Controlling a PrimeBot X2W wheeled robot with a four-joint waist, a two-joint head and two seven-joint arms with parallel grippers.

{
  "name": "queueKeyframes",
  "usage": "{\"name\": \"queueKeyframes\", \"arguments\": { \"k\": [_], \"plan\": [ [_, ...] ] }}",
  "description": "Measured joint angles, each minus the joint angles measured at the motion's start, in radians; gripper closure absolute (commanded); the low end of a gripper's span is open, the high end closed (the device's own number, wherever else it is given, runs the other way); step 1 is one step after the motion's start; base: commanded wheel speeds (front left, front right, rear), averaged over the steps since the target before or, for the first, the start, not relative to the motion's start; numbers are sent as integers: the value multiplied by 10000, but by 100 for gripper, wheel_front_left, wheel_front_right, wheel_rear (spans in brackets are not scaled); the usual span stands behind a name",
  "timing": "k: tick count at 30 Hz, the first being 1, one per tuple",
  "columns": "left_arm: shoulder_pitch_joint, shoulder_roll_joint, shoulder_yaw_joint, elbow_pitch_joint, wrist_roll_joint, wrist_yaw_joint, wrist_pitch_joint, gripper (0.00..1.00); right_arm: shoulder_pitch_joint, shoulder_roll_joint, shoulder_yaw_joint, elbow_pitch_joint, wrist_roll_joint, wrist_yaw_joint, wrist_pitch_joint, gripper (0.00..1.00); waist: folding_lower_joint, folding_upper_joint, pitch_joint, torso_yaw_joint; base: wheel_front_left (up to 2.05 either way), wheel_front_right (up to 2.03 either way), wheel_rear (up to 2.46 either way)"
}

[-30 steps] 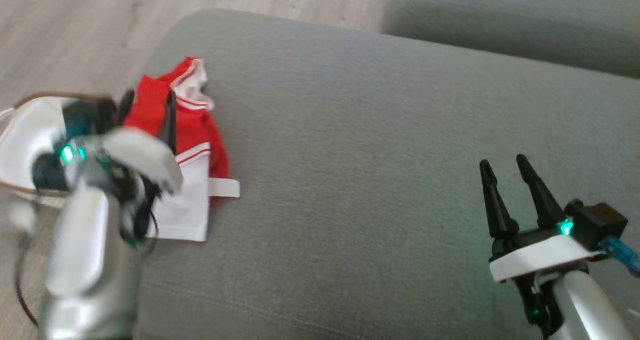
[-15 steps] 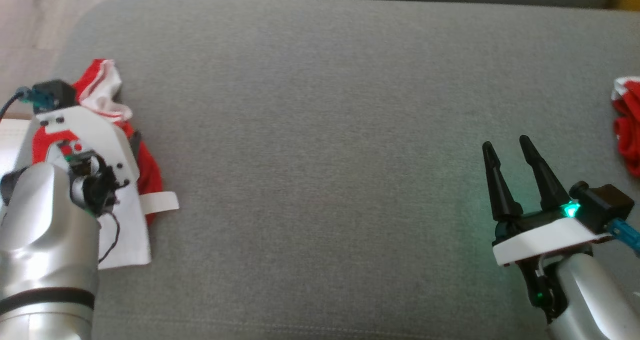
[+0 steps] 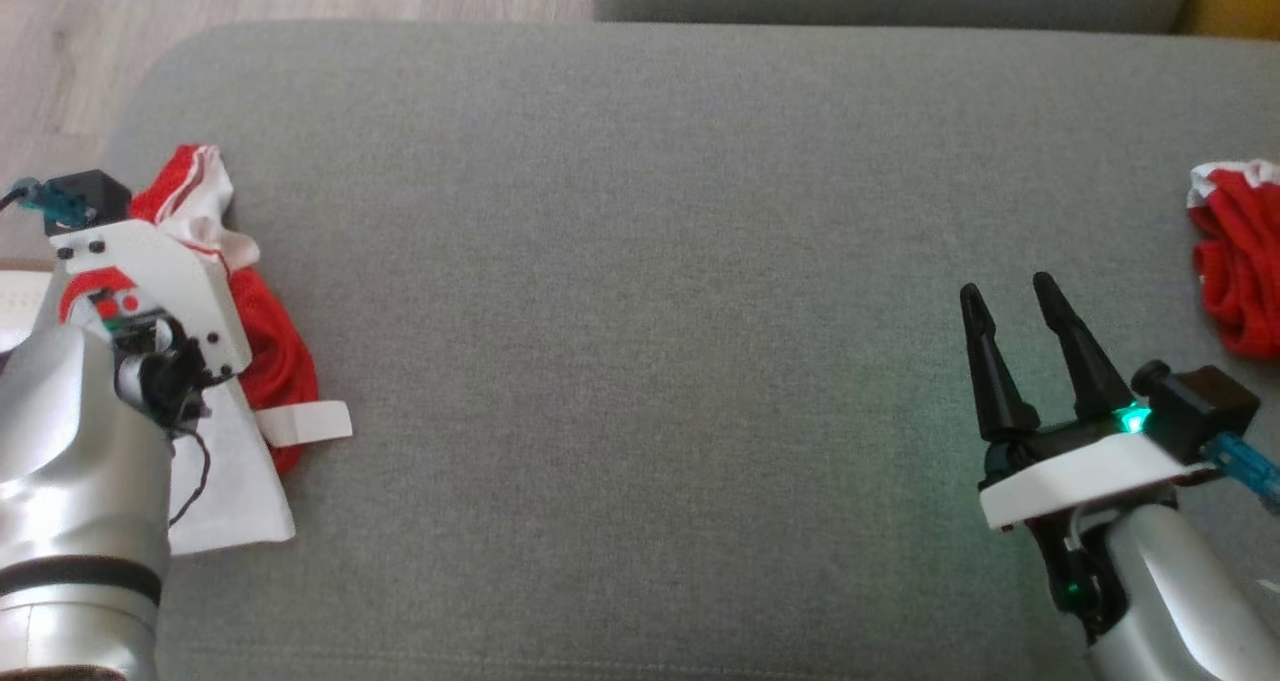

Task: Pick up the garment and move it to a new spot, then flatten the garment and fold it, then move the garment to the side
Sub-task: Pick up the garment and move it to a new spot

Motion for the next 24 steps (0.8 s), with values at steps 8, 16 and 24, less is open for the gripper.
{"name": "queueKeyframes", "arguments": {
  "k": [8, 16, 24],
  "plan": [
    [-808, -176, -991, -683, 157, -596, -291, 100, 35, 309, 63, 192, 25, 0, 0, 0, 0, 0, -837, -130, 0, 0, 0],
    [-1497, -1632, -2266, -2723, -1557, -688, -46, 100, 395, 531, -35, 324, 8, 0, 0, 0, 0, 0, -1335, -1034, 0, 0, 0],
    [-2473, -2282, -2092, -4466, -4834, -458, -1394, 100, 385, 522, -332, 326, -79, 0, 0, 0, 0, 0, -1508, -2181, 0, 0, 0]
  ]
}}
